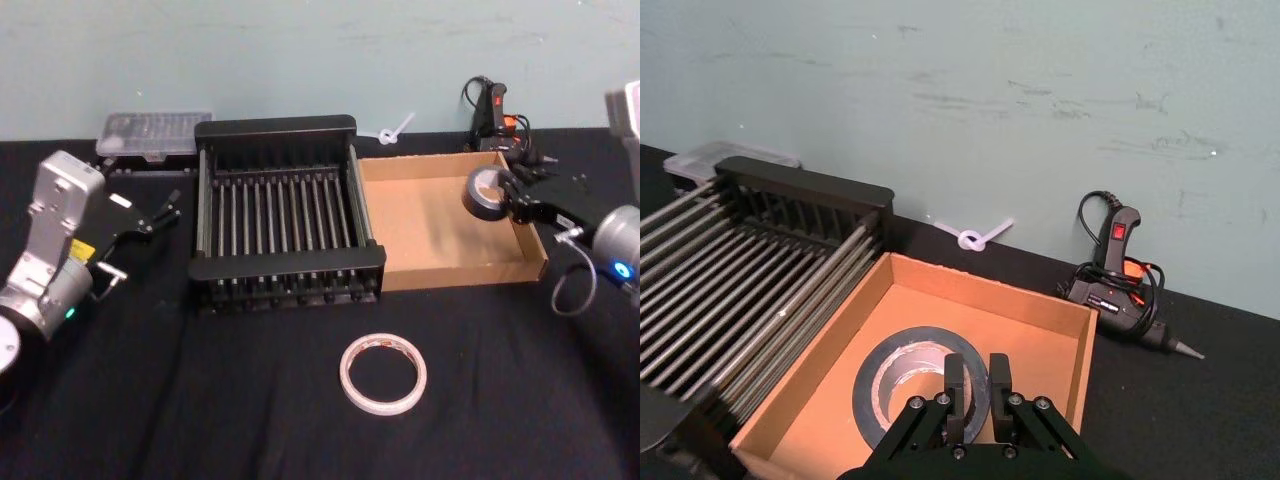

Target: Pick up the white tape and place it into the black box , Pick up the silver tape and place it into the brown box.

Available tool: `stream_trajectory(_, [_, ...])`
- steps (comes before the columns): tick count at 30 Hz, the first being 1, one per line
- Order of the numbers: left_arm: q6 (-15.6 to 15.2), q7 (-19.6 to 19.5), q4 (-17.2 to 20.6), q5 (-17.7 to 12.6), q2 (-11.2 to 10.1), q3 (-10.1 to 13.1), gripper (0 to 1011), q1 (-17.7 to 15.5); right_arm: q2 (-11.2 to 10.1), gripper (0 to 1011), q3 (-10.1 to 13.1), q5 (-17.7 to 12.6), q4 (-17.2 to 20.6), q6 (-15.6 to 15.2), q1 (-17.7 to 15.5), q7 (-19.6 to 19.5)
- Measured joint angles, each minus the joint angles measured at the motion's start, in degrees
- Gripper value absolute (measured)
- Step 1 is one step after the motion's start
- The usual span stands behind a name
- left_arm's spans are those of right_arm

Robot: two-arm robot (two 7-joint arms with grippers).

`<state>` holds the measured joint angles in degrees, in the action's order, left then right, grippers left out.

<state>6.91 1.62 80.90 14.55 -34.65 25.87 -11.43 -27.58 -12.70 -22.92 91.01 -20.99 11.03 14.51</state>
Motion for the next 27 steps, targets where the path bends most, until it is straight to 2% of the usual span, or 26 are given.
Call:
stream_trajectory(9, [0.0, 0.0, 0.0, 0.0, 0.0, -0.01, 1001, 0.0, 3.97, 151, -2.5, 2.81, -9.4, 0.93, 6.53, 0.35])
stream_trajectory(20, [0.0, 0.0, 0.0, 0.0, 0.0, 0.0, 1001, 0.0, 7.19, 151, -3.16, 4.62, -16.67, 1.78, 10.28, 0.81])
stream_trajectory(27, [0.0, 0.0, 0.0, 0.0, 0.0, 0.0, 1001, 0.0, 8.28, 151, -3.22, 5.48, -18.83, 1.85, 11.06, 0.93])
